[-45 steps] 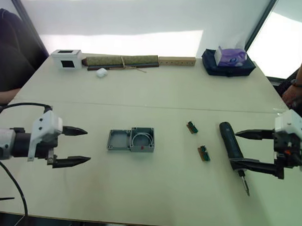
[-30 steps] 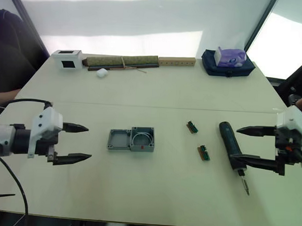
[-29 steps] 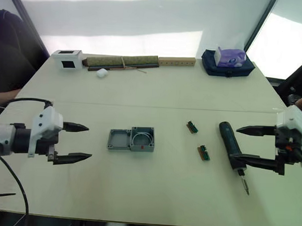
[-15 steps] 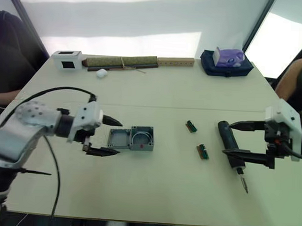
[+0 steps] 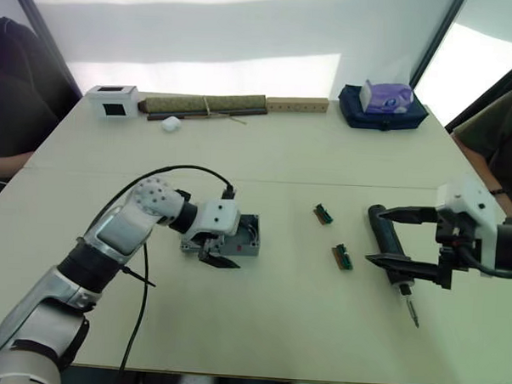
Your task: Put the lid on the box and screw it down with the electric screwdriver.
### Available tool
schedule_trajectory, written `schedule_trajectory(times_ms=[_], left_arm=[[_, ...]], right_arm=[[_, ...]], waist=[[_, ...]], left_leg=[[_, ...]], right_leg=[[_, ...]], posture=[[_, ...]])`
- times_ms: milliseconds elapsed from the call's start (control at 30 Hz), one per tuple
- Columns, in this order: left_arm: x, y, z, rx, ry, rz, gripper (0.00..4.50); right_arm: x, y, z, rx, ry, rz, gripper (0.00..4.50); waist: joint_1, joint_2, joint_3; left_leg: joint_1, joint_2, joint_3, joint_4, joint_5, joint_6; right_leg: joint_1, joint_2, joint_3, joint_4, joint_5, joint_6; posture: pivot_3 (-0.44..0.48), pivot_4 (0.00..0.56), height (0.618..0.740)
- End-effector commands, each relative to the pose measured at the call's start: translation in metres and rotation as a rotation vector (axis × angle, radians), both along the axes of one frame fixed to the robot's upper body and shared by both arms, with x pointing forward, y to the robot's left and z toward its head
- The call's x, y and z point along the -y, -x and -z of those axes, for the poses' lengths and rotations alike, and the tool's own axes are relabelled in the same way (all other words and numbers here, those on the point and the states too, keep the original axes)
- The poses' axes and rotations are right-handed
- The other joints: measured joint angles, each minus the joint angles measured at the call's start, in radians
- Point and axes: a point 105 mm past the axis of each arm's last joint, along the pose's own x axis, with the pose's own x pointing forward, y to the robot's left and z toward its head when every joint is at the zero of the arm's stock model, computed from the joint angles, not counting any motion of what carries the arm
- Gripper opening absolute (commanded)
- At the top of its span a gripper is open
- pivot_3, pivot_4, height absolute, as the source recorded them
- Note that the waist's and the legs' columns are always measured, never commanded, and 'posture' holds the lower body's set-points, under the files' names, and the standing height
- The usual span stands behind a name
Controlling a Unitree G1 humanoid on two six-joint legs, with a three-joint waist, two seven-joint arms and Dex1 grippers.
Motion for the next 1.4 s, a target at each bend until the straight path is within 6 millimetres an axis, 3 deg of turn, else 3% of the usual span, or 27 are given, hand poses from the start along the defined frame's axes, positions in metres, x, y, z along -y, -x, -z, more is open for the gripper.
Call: schedule_trajectory(times_ms=[33, 100, 133, 400, 567, 900, 1300, 1400], left_arm=[[0.006, -0.003, -0.004, 0.050, -0.010, 0.016, 3.95], [0.006, -0.003, -0.001, 0.052, -0.020, 0.021, 3.43], [0.008, -0.003, 0.000, 0.051, -0.020, 0.022, 2.88], [0.012, -0.002, 0.000, 0.033, -0.031, 0.042, 0.05], [0.019, 0.001, 0.005, 0.019, -0.072, 0.115, 0.05], [0.047, 0.005, -0.001, -0.004, -0.100, 0.420, 0.05], [0.063, -0.017, 0.005, 0.010, -0.094, 0.428, 0.05], [0.065, -0.019, 0.003, 0.017, -0.073, 0.422, 0.68]], right_arm=[[-0.002, 0.004, -0.011, 0.052, -0.004, 0.001, 4.50], [-0.003, 0.004, -0.011, 0.057, -0.004, 0.006, 4.50], [-0.003, 0.003, -0.011, 0.061, -0.005, 0.009, 4.50], [-0.003, 0.003, -0.012, 0.070, -0.008, 0.020, 4.50], [-0.003, 0.002, -0.013, 0.084, -0.010, 0.029, 4.50], [-0.003, 0.004, -0.016, 0.090, -0.001, 0.039, 4.50], [0.000, 0.011, -0.015, 0.090, 0.015, 0.069, 4.50], [0.001, 0.012, -0.014, 0.091, 0.015, 0.071, 4.50]], waist=[[0.001, 0.000, 0.000], [0.001, 0.000, 0.000], [0.001, 0.000, 0.000], [0.001, 0.000, 0.000], [0.001, 0.000, 0.000], [0.002, -0.001, 0.001], [0.004, -0.001, 0.001], [0.002, -0.001, 0.001]], left_leg=[[0.000, 0.000, 0.000, 0.000, 0.000, 0.000], [0.000, 0.000, 0.000, 0.000, 0.000, 0.000], [0.000, 0.000, 0.000, 0.000, 0.000, 0.000], [0.000, 0.000, 0.000, 0.000, 0.000, 0.000], [0.000, 0.000, 0.000, 0.001, 0.000, 0.000], [-0.002, 0.000, 0.000, 0.008, -0.001, 0.002], [-0.002, -0.001, -0.002, 0.012, -0.002, 0.003], [-0.002, -0.001, -0.002, 0.013, -0.002, 0.003]], right_leg=[[0.000, 0.000, 0.000, 0.000, 0.000, 0.000], [0.000, 0.000, 0.000, 0.000, 0.000, 0.000], [0.000, 0.000, 0.000, 0.000, 0.000, 0.000], [0.000, 0.000, 0.000, 0.000, 0.000, 0.000], [0.000, 0.000, 0.000, 0.000, 0.000, 0.000], [0.002, 0.000, -0.001, 0.001, 0.000, 0.000], [0.004, -0.001, -0.002, 0.002, 0.001, 0.003], [0.004, -0.001, -0.002, 0.001, 0.002, 0.004]], posture=[[0.000, 0.150, 0.740], [0.000, 0.150, 0.740], [0.000, 0.150, 0.740], [0.000, 0.150, 0.740], [0.000, 0.150, 0.740], [0.000, 0.150, 0.740], [0.000, 0.150, 0.740], [0.000, 0.150, 0.740]])
